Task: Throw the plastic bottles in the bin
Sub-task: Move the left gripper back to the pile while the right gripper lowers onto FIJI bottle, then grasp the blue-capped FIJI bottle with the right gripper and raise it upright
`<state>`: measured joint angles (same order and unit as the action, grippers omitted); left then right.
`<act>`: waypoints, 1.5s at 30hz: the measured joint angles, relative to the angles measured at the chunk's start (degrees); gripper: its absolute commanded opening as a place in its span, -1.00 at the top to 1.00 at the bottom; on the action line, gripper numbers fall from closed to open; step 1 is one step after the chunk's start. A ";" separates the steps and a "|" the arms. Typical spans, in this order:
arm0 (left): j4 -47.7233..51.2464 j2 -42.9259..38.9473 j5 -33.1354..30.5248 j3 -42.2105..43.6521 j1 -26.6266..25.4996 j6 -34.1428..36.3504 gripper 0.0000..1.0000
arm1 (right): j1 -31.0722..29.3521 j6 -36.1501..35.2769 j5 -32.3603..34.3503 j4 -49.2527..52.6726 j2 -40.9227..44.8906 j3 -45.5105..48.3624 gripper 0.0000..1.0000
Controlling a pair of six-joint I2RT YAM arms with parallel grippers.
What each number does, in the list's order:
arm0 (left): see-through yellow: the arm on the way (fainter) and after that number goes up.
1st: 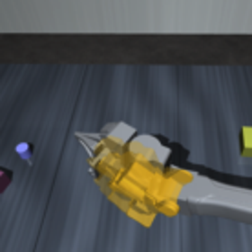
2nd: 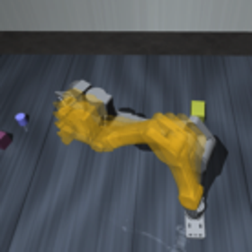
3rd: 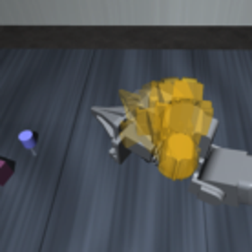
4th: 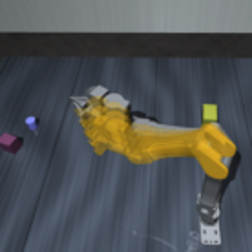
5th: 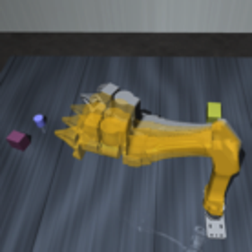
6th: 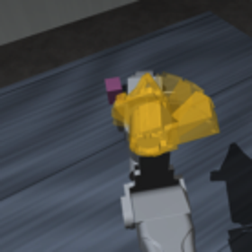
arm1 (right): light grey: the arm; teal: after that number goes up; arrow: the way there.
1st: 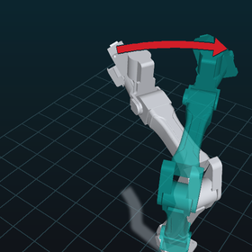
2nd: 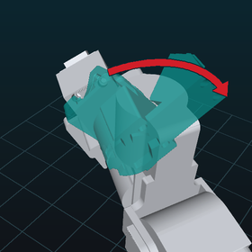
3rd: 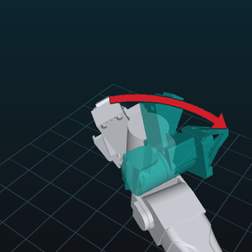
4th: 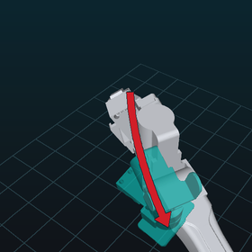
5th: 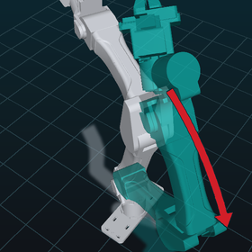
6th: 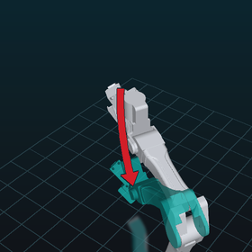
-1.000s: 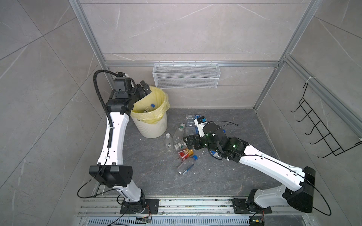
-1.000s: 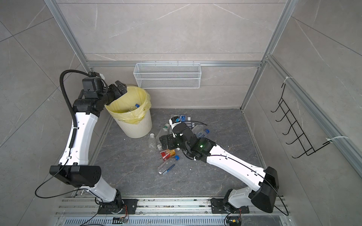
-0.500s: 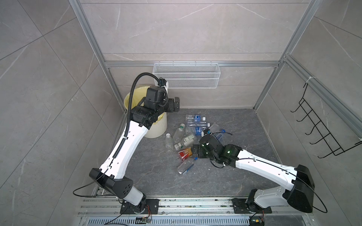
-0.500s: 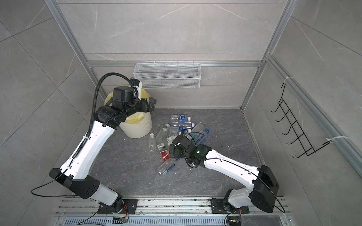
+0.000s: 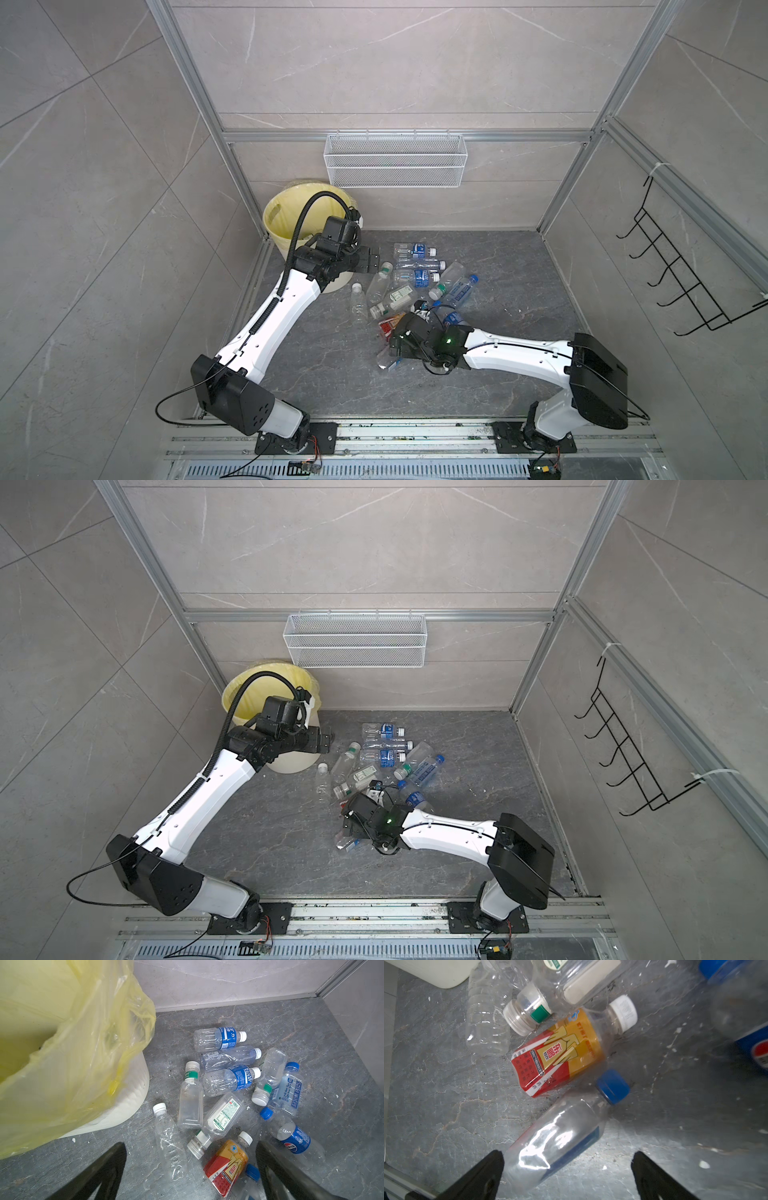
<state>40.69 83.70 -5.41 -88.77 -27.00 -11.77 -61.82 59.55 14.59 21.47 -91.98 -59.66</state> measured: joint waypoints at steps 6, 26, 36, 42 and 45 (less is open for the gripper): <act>0.96 -2.27 1.70 0.31 0.00 0.00 -1.00 | -0.15 4.04 -0.13 -2.27 -4.90 -0.35 -0.99; 5.49 -5.86 3.02 10.97 -0.02 -4.13 -1.00 | 0.15 6.08 -1.05 -5.03 -12.22 -2.97 -0.30; 2.73 -10.64 7.26 19.45 -0.02 -7.98 -1.00 | 2.19 3.87 1.40 -2.14 -6.75 -0.61 -0.20; 0.24 -11.69 10.91 22.14 -0.02 -10.27 -1.00 | 3.54 1.44 2.01 -0.90 -2.56 -0.55 -0.19; -1.07 -12.24 12.92 23.15 -0.02 -11.52 -1.00 | 4.85 -0.76 2.23 0.22 0.42 -0.68 -0.19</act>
<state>39.62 71.46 7.51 -65.63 -27.03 -23.29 -56.97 58.78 16.82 21.69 -91.57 -60.34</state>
